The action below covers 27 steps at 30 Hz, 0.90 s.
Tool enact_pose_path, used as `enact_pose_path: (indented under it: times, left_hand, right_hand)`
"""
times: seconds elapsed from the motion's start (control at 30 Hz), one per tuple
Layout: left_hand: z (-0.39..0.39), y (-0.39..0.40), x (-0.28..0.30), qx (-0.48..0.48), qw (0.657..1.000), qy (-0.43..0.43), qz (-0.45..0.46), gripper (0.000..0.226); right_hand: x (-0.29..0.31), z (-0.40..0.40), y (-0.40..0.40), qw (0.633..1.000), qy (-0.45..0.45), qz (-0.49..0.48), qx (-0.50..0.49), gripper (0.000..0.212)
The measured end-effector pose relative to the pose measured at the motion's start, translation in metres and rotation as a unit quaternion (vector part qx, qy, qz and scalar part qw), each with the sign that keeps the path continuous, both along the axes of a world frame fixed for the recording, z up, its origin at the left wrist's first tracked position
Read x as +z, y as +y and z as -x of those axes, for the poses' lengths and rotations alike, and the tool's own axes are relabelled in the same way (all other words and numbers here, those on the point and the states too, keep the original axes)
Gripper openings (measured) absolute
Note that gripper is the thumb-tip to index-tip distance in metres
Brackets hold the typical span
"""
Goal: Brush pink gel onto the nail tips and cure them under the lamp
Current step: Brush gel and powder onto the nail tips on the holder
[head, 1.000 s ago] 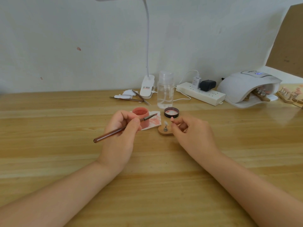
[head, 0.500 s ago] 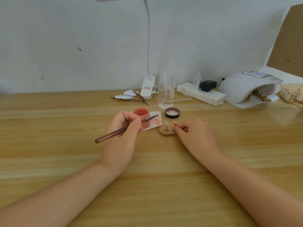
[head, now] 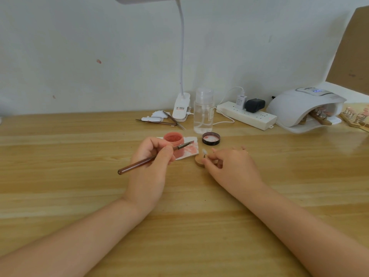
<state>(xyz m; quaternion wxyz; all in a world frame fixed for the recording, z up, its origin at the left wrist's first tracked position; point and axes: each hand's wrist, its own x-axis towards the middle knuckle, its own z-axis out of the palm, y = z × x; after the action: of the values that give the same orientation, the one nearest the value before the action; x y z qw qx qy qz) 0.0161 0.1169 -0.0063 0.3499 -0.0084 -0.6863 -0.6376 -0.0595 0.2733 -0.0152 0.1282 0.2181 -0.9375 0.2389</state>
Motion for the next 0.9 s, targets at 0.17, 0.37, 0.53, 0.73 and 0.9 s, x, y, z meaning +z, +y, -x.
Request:
enact_pose_path:
  times: [0.17, 0.37, 0.53, 0.73, 0.9]
  left_hand:
    - [0.001, 0.000, 0.001, 0.009, 1.000, -0.009, -0.014, 0.023]
    - [0.002, 0.001, 0.001, 0.006, 1.000, -0.011, -0.027, 0.022]
    - [0.002, 0.003, 0.003, -0.012, 0.999, -0.008, -0.037, 0.021]
    - [0.001, 0.002, 0.003, -0.024, 0.999, -0.004, -0.025, 0.021]
    - [0.000, -0.001, -0.002, -0.049, 0.998, 0.005, 0.050, 0.017]
  right_hand:
    - [0.001, 0.002, -0.004, 0.997, 0.027, -0.069, -0.010, 0.041]
    - [0.003, 0.001, -0.008, 0.992, 0.050, -0.115, -0.010, 0.043]
    - [0.003, 0.000, -0.007, 0.990, 0.062, -0.128, -0.007, 0.041]
    - [0.002, -0.004, -0.007, 0.990, 0.107, -0.088, 0.023, 0.035]
    - [0.002, -0.008, -0.007, 0.991, 0.120, 0.054, 0.040, 0.022]
